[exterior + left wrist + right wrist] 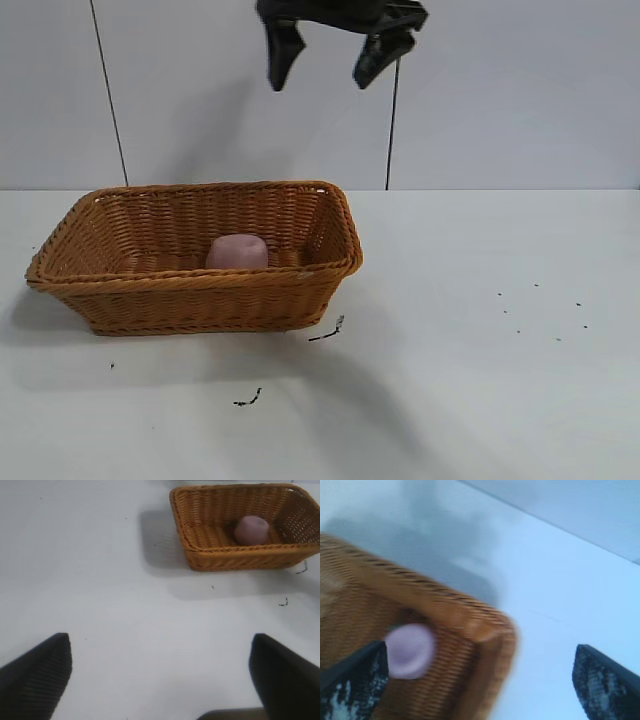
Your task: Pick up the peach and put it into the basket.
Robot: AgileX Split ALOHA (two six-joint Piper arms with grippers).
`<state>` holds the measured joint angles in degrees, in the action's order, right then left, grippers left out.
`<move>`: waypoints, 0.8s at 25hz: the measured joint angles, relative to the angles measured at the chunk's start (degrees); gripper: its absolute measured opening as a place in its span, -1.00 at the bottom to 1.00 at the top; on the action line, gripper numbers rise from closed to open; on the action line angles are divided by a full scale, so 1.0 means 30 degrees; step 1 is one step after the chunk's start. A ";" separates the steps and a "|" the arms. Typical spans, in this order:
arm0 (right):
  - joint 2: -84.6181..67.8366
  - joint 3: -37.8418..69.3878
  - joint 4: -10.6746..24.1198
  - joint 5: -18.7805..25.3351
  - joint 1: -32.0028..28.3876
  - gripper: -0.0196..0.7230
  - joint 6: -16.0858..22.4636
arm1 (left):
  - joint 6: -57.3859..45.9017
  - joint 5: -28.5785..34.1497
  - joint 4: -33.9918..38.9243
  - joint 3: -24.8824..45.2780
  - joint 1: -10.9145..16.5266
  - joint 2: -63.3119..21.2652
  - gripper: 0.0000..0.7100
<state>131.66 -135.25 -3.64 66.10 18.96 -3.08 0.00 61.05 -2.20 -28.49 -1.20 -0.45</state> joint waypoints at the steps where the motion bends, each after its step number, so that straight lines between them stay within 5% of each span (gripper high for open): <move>1: 0.0000 0.0000 0.0046 0.0134 -0.0654 0.92 0.0000 | 0.0000 0.0000 0.0000 0.0000 0.0000 0.0000 0.95; 11: -0.0007 0.0000 0.0132 0.1091 -0.5331 0.92 -0.0021 | 0.0000 0.0000 0.0000 0.0000 0.0000 0.0000 0.95; 20: -0.2075 0.1701 0.0180 0.1106 -0.6455 0.92 -0.0021 | 0.0000 0.0000 0.0000 0.0000 0.0000 0.0000 0.95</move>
<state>125.43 -130.15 -3.10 69.42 -0.40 -3.15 0.00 61.05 -2.20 -28.49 -1.20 -0.45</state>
